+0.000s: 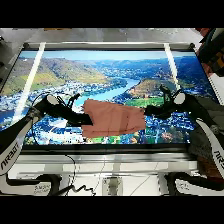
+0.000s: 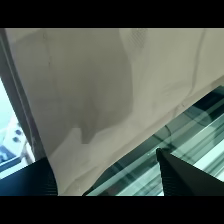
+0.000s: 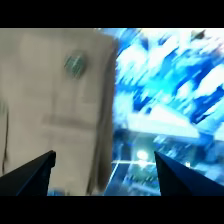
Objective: Fold the clothes and pants, and hang the long-sleeved shirts on hangers.
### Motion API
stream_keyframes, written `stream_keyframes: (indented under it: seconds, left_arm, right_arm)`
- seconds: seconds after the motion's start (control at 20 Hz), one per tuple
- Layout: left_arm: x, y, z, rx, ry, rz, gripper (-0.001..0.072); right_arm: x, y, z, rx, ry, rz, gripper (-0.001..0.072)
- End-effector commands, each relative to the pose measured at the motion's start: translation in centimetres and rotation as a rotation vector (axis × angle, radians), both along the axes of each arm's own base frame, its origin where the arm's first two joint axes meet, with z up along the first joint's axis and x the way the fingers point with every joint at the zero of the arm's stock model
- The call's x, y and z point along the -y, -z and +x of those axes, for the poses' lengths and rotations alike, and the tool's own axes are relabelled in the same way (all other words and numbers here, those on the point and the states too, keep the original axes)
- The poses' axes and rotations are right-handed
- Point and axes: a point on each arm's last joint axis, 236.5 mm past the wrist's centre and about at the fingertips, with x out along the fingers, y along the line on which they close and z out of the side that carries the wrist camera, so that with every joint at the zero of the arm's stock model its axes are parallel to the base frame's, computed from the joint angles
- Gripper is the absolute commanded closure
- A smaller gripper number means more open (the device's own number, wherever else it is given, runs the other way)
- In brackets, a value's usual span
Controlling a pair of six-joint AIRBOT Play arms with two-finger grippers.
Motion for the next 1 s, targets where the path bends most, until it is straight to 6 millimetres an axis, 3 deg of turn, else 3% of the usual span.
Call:
stream_keyframes:
  seconds: [0.0, 0.2, 0.35, 0.45, 0.5, 0.6, 0.7, 0.85, 0.95]
  left_arm:
    - [0.1, 0.2, 0.0, -0.007, -0.004, -0.005, 0.0061]
    - [0.1, 0.2, 0.0, -0.007, -0.004, -0.005, 0.0061]
    - [0.1, 0.2, 0.0, -0.007, -0.004, -0.004, 0.0060]
    - [0.1, 0.3, 0.1, -0.004, -0.006, -0.002, 0.0061]
    - [0.1, 0.3, 0.3, 0.004, -0.011, 0.000, 0.0061]
    - [0.0, 0.4, 1.0, 0.027, -0.027, 0.007, 0.0061]
    - [-0.4, 0.1, 1.9, 0.052, -0.045, 0.010, 0.0063]
    - [-2.6, -2.5, 5.0, 0.133, -0.065, 0.024, 0.0063]
    - [-4.2, -5.9, 6.9, 0.194, -0.061, 0.025, 0.0105]
  right_arm:
    - [0.1, 0.7, 0.5, -0.093, 0.107, 0.185, 0.0030]
    - [-3.0, 2.7, -0.4, -0.192, 0.049, 0.399, 0.0030]
    - [-5.2, 5.1, -0.5, -0.220, 0.019, 0.428, 0.0030]
    - [-7.4, 5.6, -0.1, -0.177, -0.040, 0.464, 0.0032]
    - [-8.4, 5.6, 0.4, -0.137, -0.069, 0.472, 0.0086]
    - [-9.8, 5.3, 1.5, -0.055, -0.105, 0.459, 0.0402]
    - [-10.2, 3.8, 3.1, 0.007, -0.134, 0.444, 0.0632]
    - [-8.6, -1.9, 6.3, 0.184, -0.192, 0.361, 0.0693]
    - [-4.3, -6.9, 8.7, 0.306, -0.092, 0.227, 0.0694]
